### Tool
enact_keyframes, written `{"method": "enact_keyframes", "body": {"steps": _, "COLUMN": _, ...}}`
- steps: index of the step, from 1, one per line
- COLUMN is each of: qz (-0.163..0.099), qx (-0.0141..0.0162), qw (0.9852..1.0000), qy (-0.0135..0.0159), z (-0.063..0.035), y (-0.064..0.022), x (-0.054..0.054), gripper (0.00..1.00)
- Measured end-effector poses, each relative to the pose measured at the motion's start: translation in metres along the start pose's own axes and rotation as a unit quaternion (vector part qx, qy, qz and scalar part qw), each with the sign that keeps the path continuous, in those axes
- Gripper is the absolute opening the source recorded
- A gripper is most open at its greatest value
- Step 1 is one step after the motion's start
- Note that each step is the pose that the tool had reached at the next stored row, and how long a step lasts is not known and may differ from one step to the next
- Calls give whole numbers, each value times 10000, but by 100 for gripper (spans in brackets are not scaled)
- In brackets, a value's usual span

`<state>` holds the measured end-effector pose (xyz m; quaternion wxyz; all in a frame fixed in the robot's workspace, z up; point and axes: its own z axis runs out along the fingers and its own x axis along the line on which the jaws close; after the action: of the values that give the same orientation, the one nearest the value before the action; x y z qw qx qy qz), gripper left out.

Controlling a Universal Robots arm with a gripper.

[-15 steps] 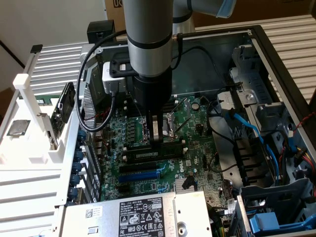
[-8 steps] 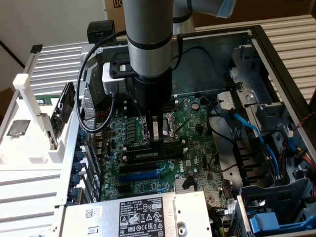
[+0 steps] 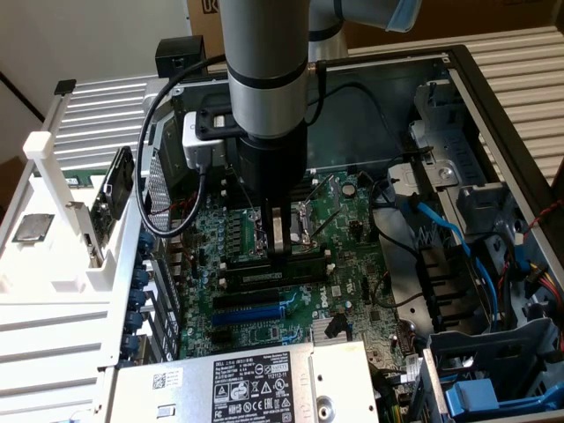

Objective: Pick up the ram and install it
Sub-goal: 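Press down the ram until it locks into place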

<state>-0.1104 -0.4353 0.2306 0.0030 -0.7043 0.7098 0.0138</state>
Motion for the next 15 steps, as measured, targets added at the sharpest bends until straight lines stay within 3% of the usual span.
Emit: {"method": "enact_keyframes", "body": {"steps": 15, "qz": -2, "qx": 1, "qw": 10000, "qy": -1, "z": 31, "y": 1, "x": 1, "gripper": 10}}
